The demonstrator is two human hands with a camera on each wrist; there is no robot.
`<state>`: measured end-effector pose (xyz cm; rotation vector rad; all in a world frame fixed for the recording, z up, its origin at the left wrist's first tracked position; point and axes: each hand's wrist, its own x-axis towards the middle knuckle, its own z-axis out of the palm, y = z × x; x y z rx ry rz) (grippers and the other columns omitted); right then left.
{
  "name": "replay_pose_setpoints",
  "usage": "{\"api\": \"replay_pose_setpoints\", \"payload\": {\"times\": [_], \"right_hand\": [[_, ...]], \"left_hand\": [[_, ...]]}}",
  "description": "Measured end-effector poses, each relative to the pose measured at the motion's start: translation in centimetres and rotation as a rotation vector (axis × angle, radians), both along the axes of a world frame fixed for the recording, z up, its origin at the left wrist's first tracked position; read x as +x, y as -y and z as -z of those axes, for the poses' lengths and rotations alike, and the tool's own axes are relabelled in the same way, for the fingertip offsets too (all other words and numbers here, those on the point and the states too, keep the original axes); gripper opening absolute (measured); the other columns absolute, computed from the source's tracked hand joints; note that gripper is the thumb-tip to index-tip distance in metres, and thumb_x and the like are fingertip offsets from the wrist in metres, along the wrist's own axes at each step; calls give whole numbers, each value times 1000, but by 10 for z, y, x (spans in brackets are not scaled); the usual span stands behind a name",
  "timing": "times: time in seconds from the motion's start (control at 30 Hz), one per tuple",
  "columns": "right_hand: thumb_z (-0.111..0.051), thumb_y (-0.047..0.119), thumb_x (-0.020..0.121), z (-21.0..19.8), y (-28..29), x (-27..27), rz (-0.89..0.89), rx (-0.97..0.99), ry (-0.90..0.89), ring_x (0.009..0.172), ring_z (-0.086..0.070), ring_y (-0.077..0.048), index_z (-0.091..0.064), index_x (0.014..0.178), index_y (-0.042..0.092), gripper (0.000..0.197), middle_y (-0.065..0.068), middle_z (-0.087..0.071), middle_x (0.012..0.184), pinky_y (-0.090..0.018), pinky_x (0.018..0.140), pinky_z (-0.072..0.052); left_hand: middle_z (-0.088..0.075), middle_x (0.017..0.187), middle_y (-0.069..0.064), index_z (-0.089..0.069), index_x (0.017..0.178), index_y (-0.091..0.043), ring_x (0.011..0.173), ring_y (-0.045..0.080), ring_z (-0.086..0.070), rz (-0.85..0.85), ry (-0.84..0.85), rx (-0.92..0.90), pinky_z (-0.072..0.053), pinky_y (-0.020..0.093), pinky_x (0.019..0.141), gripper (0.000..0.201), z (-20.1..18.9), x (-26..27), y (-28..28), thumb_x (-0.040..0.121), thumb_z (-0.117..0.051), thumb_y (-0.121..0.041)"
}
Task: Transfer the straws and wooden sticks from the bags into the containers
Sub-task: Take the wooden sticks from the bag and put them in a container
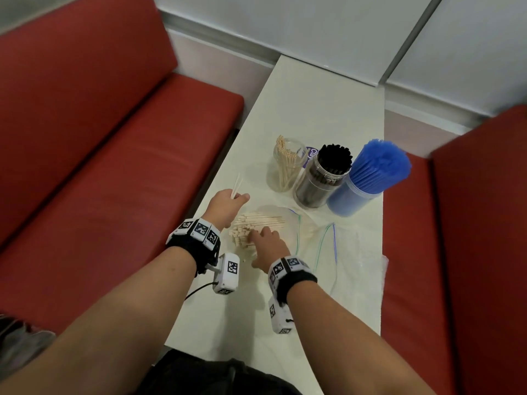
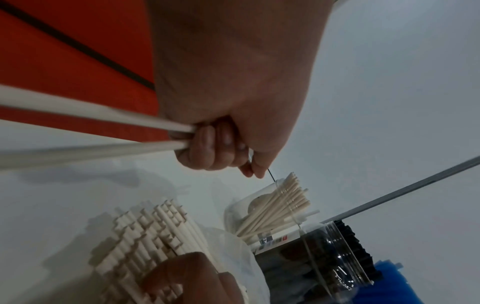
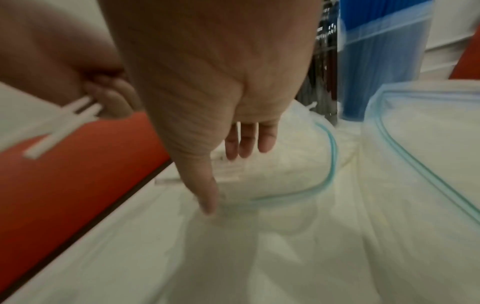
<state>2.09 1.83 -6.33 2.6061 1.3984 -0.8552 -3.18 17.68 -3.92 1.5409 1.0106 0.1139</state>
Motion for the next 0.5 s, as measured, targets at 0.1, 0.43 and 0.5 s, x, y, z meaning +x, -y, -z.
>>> {"api": "replay_pose_setpoints", "payload": {"times": [0.1, 0.43, 0.5], "right_hand": [[-64, 19, 94, 12, 5, -5, 15, 84, 78, 122, -45, -34, -44, 140, 17, 51, -13, -45, 136, -43, 94, -47], [-50, 12, 98, 25, 12, -6, -3, 203, 152, 114, -50, -32, -57, 129, 18, 32, -10, -50, 128, -40, 86, -44], [-49, 10, 98, 27, 12, -5, -11, 215, 161, 112, -50, -32, -59, 125, 18, 30, -10, -52, 125, -38, 81, -41]], "left_hand": [[-40, 61, -2, -57, 91, -10, 48, 15, -35, 4, -1, -8, -29, 22, 42, 28, -2, -7, 4, 90, -58, -38], [-36, 55, -5, -61, 83, -16, 41, 13, -30, -4, 11, -18, -26, 21, 41, 22, -6, -24, 10, 93, -53, -34], [-36, 54, -4, -61, 83, -16, 41, 13, -30, 5, 9, -9, -26, 21, 41, 23, -11, -23, 12, 93, -53, -34]]}}
